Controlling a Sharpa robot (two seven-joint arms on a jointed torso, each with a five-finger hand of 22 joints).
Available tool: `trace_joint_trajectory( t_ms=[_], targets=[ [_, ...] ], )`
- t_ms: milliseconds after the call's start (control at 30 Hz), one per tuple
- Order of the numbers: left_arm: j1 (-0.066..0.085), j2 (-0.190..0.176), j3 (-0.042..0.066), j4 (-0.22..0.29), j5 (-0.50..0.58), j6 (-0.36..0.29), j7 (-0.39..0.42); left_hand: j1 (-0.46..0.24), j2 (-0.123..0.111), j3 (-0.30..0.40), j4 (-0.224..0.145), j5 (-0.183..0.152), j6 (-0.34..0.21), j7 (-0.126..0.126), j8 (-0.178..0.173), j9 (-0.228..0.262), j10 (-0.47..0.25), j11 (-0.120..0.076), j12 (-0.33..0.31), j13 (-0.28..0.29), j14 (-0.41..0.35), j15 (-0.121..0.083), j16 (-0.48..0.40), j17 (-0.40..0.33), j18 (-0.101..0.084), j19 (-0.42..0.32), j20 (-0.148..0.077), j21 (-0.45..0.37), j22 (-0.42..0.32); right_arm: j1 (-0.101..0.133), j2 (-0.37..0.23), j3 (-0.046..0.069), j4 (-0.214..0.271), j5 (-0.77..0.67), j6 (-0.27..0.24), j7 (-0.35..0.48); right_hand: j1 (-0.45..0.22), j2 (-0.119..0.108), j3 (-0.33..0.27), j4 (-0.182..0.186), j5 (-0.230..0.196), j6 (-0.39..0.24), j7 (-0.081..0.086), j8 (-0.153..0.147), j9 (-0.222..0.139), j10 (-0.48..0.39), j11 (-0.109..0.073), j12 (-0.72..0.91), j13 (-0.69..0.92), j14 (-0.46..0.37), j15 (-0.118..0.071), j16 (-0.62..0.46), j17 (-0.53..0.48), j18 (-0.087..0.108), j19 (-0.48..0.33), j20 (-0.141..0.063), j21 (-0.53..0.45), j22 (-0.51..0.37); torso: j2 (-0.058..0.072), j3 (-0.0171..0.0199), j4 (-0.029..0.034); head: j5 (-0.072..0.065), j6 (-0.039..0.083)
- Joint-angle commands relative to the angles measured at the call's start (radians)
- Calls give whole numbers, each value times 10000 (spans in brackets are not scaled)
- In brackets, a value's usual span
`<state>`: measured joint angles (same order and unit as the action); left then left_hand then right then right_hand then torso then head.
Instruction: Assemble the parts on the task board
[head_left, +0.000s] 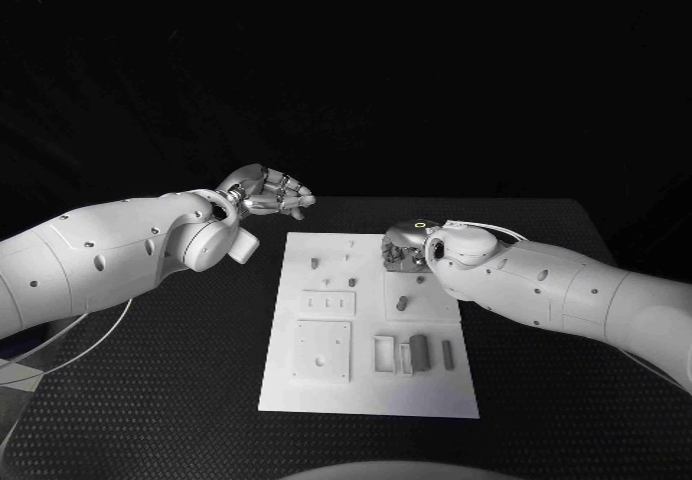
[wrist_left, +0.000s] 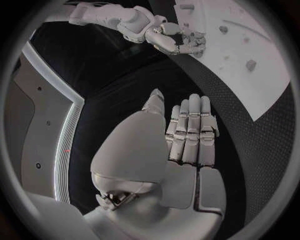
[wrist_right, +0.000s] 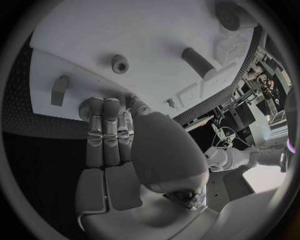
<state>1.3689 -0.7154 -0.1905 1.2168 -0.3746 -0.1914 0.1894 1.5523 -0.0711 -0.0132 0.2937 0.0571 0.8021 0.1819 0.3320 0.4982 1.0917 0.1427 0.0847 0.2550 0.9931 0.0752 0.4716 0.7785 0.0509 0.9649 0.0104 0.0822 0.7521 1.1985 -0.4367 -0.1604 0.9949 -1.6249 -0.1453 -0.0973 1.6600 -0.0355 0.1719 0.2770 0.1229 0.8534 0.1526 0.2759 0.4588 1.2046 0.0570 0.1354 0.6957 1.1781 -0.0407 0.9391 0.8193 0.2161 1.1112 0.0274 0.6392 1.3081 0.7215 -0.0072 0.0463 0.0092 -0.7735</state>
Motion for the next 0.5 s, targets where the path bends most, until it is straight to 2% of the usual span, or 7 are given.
trace_joint_trajectory(
  t_ms=[33, 300, 500],
  targets=[
    [17, 7, 11, 13, 70, 65, 98, -68, -12, 67, -14, -60, -9, 62, -59, 15, 31, 40, -39, 15, 0, -7, -48, 18, -157, 22, -70, -54, -10, -72, -18, -45, 0, -116, 310, -43, 32, -37, 102, -3, 8, 172, 122, 53, 2, 68, 22, -50, 19, -10, -93, 45, -10, 457, -49, 3, 36, 227, 5, -3, 5, -11, -11],
    [18, 5, 11, 18, 70, 59, 99, -68, -16, 73, -14, -60, -9, 57, -64, 18, 32, 41, -48, 21, -1, -6, -54, 22, -169, 23, -79, -60, -12, -72, -34, -45, 45, -116, -48, -120, 59, 13, 237, -73, 51, 183, 121, 50, 18, 57, 24, -123, 34, -32, -92, 52, -16, 457, -79, 1, 55, 224, 1, -7, -6, -14, -2],
    [19, -2, 11, 26, 70, 41, 81, -68, -12, 80, -14, -60, -7, 56, -68, 21, 33, 41, -53, 25, 0, -5, -57, 26, -177, 24, -86, -63, -13, -68, -147, -41, 209, -113, -501, -332, -116, -84, 305, -75, -24, 271, 93, 87, 62, 164, -1, -167, 72, 22, -116, 99, -17, 457, -22, -13, 138, 226, 1, -19, 1, -31, 54]
  ],
)
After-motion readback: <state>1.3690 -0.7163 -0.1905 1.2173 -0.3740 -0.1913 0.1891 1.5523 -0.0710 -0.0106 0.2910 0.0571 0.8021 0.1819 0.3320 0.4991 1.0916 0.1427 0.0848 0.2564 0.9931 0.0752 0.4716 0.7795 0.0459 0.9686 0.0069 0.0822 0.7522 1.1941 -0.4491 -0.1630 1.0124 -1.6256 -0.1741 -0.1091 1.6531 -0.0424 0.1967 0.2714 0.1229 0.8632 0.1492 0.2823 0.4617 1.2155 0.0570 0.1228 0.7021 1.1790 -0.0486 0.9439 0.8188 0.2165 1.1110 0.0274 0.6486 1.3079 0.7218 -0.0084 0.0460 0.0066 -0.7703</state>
